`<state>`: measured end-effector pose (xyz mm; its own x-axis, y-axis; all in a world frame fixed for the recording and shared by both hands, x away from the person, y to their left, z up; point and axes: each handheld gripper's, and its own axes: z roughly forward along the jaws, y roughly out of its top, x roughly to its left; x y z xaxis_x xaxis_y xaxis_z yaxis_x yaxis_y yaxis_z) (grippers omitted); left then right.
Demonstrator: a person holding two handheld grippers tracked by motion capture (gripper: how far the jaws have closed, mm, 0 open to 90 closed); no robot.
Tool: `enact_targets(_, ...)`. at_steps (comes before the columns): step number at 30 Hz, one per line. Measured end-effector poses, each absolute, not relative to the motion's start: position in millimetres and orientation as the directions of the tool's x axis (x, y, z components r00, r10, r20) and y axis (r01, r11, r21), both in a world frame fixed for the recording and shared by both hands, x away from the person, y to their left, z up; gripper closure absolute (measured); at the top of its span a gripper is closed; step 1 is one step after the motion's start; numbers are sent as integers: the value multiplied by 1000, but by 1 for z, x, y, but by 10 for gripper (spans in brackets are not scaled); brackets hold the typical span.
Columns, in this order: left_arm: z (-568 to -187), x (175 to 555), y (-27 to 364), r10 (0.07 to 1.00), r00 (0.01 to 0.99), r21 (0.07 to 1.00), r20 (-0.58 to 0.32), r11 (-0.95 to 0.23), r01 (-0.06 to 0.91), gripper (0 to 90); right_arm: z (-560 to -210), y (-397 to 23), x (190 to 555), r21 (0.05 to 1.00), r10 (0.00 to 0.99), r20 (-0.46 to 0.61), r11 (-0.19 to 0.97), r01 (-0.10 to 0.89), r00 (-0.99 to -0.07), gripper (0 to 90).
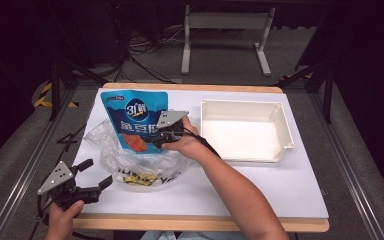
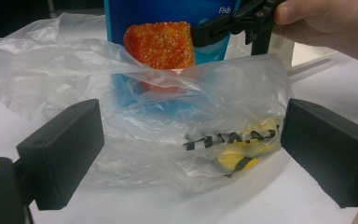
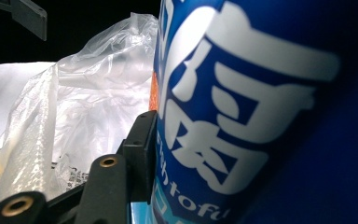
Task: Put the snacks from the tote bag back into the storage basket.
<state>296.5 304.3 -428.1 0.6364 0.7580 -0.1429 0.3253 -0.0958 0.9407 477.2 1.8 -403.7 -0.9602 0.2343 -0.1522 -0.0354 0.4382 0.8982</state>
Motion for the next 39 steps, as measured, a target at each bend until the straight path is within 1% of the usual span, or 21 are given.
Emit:
enact_targets(2,-429,297,304,758,636,943,-145,-89,322,66,-403,3,476,898,239,-149,439,-31,-960,528)
enact_targets(6,-428,297,305,758,635,943,-148,-86,322,66,-401,7,475,889,240,-188,454,-61,-952,537)
enact_targets(11,-428,296,306,758,635,943,-150,-82,321,66,-395,12,473,887,232,-202,456,-77,-951,540)
enact_targets(21,-428,296,307,758,633,941,-159,-77,329,66,-352,6,468,890,216,-239,440,-125,-947,541)
enact_targets(29,-429,297,307,758,631,943,-165,-67,327,66,-329,-2,463,892,210,-241,433,-130,-948,541)
enact_targets(33,-429,297,307,758,631,942,-167,-65,328,66,-318,-6,462,897,210,-217,428,-109,-953,540)
enact_targets(39,-429,297,307,758,631,942,-167,-67,329,66,-301,-12,455,901,197,-226,416,-128,-954,540)
